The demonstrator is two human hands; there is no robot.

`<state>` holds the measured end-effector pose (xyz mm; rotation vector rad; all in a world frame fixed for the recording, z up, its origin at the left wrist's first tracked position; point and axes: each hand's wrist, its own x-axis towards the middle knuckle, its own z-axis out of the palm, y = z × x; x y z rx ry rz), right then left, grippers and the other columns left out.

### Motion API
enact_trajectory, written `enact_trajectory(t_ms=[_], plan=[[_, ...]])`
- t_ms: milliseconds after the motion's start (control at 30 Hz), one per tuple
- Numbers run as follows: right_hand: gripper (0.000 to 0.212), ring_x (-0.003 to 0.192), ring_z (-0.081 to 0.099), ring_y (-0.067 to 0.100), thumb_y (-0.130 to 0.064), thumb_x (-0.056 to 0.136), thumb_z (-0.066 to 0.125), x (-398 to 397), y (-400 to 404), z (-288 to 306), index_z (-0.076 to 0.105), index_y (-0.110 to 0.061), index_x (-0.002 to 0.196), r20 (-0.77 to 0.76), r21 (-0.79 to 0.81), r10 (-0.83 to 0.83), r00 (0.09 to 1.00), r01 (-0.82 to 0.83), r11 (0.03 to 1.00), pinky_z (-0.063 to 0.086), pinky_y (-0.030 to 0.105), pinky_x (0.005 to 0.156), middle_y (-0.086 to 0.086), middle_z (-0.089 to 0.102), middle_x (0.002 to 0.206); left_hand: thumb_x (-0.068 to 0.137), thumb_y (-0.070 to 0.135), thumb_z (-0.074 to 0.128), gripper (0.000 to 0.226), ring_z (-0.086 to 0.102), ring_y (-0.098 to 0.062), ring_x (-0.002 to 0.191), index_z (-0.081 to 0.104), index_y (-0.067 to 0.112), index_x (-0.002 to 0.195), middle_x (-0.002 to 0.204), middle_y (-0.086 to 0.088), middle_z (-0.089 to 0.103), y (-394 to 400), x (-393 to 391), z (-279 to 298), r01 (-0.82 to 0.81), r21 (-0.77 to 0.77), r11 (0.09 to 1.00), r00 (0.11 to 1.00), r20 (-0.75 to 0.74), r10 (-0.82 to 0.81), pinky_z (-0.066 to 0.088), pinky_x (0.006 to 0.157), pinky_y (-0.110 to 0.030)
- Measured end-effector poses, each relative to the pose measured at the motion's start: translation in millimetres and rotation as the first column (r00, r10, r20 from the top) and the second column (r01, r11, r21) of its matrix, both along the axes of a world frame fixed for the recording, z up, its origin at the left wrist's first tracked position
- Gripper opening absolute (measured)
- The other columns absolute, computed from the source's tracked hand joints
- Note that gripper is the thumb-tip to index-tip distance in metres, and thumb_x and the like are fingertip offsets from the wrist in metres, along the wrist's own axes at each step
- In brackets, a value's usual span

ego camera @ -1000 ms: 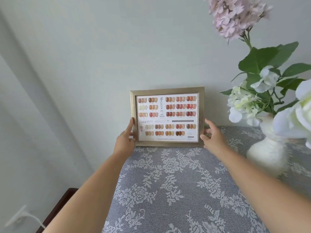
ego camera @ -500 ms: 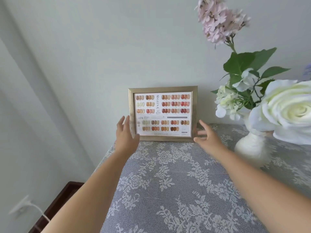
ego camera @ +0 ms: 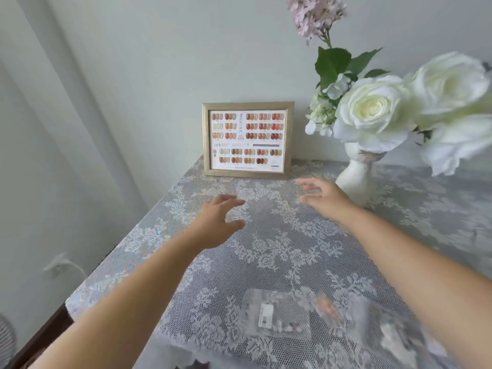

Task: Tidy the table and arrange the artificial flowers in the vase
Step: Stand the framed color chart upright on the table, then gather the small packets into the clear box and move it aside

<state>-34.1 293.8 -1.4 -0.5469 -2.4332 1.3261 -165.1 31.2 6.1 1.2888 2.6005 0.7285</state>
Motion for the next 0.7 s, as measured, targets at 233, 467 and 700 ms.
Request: enact_trajectory(t_ms=[233,467,700], plan=[[0.034,0.095,0.062,0.005,-0.032,0.083,0.071,90.8,-33.3,14.0,0.056,-0.051,0.107,0.236,0.118,0.155,0.959,-0.187,0.975,0.053,0.027,0.074,-0.012,0.06,0.11,0.081,0.069,0.05,0.066,0.034,-0.019,0.136,0.041,0.042,0.141,0.144,0.01,0.04,-21.8,77.8,-10.9,0.122,-0.158,0.98,0.991,0.076,-0.111,0.028,0.113,-0.056],[0.06,0.113,0.051,0.007,-0.054,0.079,0.065,185.2,-70.8,18.4,0.032,-0.06,0.129,0.545,0.319,0.133,0.828,-0.351,0.88,0.043,0.033,0.092,-0.014,0.043,0.14,0.064,0.087,0.052,0.082,0.046,-0.01,0.119,0.048,0.044,0.134,0.12,0.018,0.049,-40.0,122.8,-17.3,0.133,-0.165,0.977,0.991,0.047,-0.127,0.036,0.109,-0.049],[0.071,0.109,0.044,0.004,-0.055,0.072,0.072,220.0,-87.6,11.0,0.035,-0.052,0.133,0.534,0.467,0.029,0.845,-0.323,0.823,0.021,0.052,0.113,-0.021,0.051,0.123,0.054,0.078,0.066,0.078,0.042,-0.011,0.107,0.056,0.036,0.119,0.116,0.014,0.047,-49.7,146.0,-17.1,0.076,-0.21,0.975,0.997,0.029,-0.072,0.039,0.085,-0.029]])
